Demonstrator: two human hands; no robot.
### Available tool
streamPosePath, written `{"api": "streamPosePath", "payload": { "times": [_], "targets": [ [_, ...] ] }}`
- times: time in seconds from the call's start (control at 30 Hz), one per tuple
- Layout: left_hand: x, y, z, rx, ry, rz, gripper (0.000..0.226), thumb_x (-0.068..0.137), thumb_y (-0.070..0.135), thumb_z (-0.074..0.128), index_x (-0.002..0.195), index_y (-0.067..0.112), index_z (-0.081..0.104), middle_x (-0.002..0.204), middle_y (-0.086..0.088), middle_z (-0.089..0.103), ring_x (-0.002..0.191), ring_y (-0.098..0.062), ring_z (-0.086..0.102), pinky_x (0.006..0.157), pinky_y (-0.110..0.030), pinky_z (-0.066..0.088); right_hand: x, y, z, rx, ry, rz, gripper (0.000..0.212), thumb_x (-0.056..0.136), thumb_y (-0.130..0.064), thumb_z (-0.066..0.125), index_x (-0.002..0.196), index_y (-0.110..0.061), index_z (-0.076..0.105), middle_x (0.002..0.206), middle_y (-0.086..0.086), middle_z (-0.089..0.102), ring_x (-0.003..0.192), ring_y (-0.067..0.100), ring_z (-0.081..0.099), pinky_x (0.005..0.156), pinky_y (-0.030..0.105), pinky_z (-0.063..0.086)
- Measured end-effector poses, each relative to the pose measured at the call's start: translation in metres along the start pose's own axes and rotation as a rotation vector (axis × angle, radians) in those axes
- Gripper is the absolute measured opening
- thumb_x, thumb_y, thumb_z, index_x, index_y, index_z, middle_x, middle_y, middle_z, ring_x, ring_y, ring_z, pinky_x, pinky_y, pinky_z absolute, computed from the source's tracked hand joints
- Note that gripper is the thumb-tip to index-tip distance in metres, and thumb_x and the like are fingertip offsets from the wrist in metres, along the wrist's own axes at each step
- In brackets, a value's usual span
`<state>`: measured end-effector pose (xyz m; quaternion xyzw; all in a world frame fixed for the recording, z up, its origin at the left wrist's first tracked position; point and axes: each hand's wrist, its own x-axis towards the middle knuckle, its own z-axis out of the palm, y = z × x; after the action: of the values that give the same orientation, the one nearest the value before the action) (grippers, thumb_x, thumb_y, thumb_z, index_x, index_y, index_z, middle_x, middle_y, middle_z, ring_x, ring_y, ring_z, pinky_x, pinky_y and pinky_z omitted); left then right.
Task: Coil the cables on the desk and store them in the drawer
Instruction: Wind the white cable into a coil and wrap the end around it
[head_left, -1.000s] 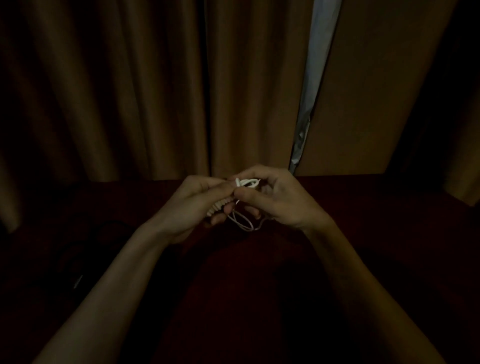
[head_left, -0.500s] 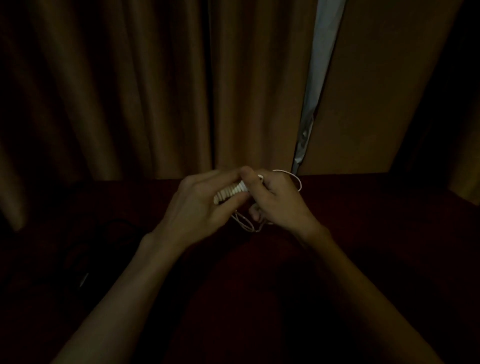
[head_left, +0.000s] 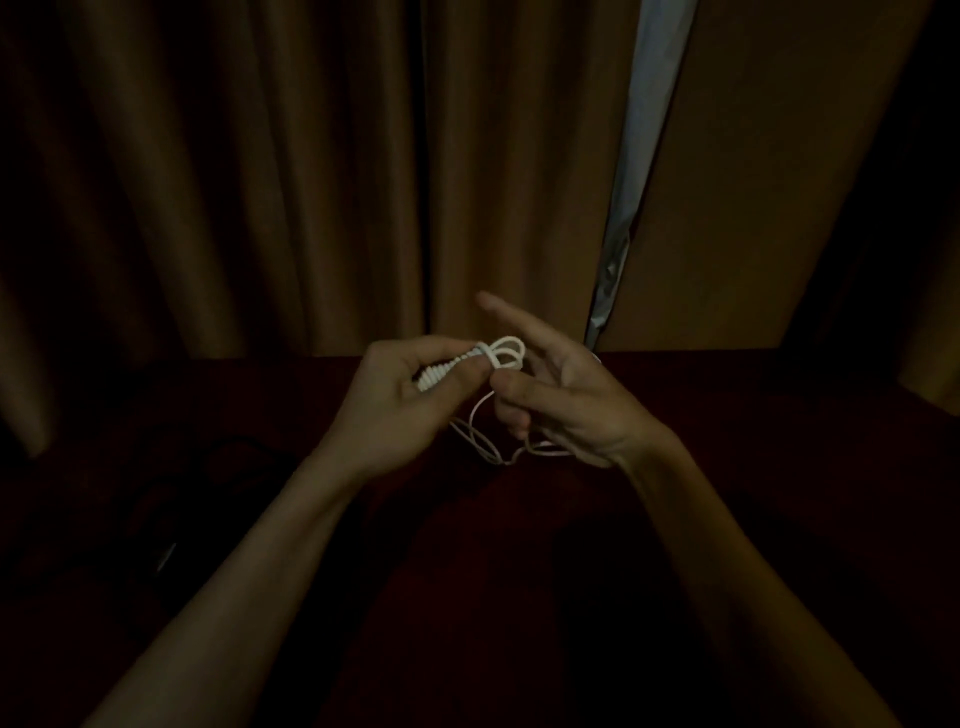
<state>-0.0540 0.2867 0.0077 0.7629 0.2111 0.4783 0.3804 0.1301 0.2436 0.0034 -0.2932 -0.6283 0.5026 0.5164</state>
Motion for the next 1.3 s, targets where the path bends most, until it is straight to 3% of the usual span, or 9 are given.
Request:
{"api": "streamPosePath", "payload": {
  "times": [0.2,0.37,0.47,0.63,0.73,0.93,1.1,1.2,1.3],
  "targets": [
    [0.0,-0.001,-0.004,-0.179,-0.175,-0.315,0.031,0.085,0.037,0.061,0.076,0.008,0.067,0.062,-0.004,0.057,0.046,-0.005,0.042,0.04,-0.015,0.027,-0.004,-0.009,-0.001,-0.307,0.078,-0.062,0.031,0.091,0.001,0.069,0.121,-0.002,0.066,0.078,-0.007,0.069,0.059,0.008,0.06,0.055,0.02,0.05],
    [0.004,-0.006,-0.004,-0.369,-0.221,-0.379,0.038,0.099,0.033,0.054,0.096,-0.002,0.066,0.089,-0.024,0.065,0.054,-0.014,0.051,0.042,-0.021,0.035,0.004,0.001,0.004,-0.451,0.225,-0.053,0.014,0.099,-0.01,0.064,0.107,0.001,0.061,0.063,0.001,0.064,0.051,0.009,0.054,0.053,0.022,0.045],
    [0.002,-0.007,-0.009,-0.056,-0.224,-0.272,0.026,0.094,0.023,0.065,0.116,0.009,0.066,0.093,-0.018,0.071,0.065,-0.014,0.061,0.053,-0.025,0.046,0.007,0.007,0.001,-0.617,0.268,-0.036,0.019,0.102,-0.025,0.062,0.101,-0.007,0.065,0.058,0.001,0.065,0.052,0.011,0.06,0.055,0.025,0.046],
    [0.001,-0.012,-0.006,0.419,-0.048,0.09,0.053,0.081,0.02,0.085,0.129,0.018,0.062,0.105,0.017,0.069,0.096,0.003,0.068,0.081,-0.014,0.052,0.009,0.009,0.005,-0.62,0.326,0.035,0.03,0.102,-0.037,0.058,0.095,-0.009,0.066,0.057,0.007,0.067,0.052,0.017,0.064,0.051,0.025,0.047],
    [0.0,-0.015,-0.003,0.591,-0.005,0.358,0.034,0.088,0.018,0.079,0.12,0.014,0.069,0.104,0.012,0.069,0.093,0.001,0.066,0.078,-0.018,0.051,0.009,0.011,0.011,-0.575,0.358,0.05,0.042,0.102,-0.042,0.056,0.092,-0.002,0.063,0.054,0.008,0.065,0.048,0.018,0.063,0.046,0.02,0.042],
    [0.0,-0.015,-0.004,0.606,0.085,0.451,0.023,0.094,0.017,0.07,0.115,0.008,0.074,0.088,0.011,0.06,0.074,0.002,0.056,0.067,-0.016,0.042,0.014,0.011,0.017,-0.422,0.372,0.027,0.058,0.096,-0.064,0.05,0.093,-0.008,0.067,0.071,0.027,0.066,0.048,0.025,0.059,0.05,0.032,0.044],
    [0.003,-0.015,-0.016,0.39,0.169,0.243,0.021,0.096,0.015,0.07,0.116,0.017,0.076,0.095,0.012,0.074,0.085,-0.002,0.069,0.073,-0.026,0.055,0.011,0.008,0.006,-0.215,0.094,0.112,0.036,0.104,-0.034,0.051,0.12,-0.004,0.062,0.074,0.009,0.047,0.063,0.021,0.042,0.06,0.031,0.032],
    [0.002,-0.006,-0.013,0.107,0.07,0.016,0.016,0.095,0.012,0.068,0.109,0.013,0.077,0.071,0.021,0.07,0.065,0.008,0.062,0.059,-0.009,0.044,0.008,0.005,0.001,-0.183,0.088,0.032,0.016,0.104,-0.015,0.053,0.111,-0.007,0.065,0.075,0.005,0.036,0.061,0.007,0.042,0.059,0.022,0.038],
    [0.004,-0.002,-0.012,-0.143,0.046,-0.177,0.013,0.085,0.027,0.07,0.088,0.017,0.078,0.066,0.002,0.067,0.053,-0.006,0.052,0.046,-0.017,0.034,0.008,0.004,0.0,-0.149,0.138,-0.017,0.019,0.099,-0.014,0.061,0.115,-0.003,0.064,0.072,0.007,0.033,0.058,0.006,0.042,0.055,0.021,0.037]
  ]
}}
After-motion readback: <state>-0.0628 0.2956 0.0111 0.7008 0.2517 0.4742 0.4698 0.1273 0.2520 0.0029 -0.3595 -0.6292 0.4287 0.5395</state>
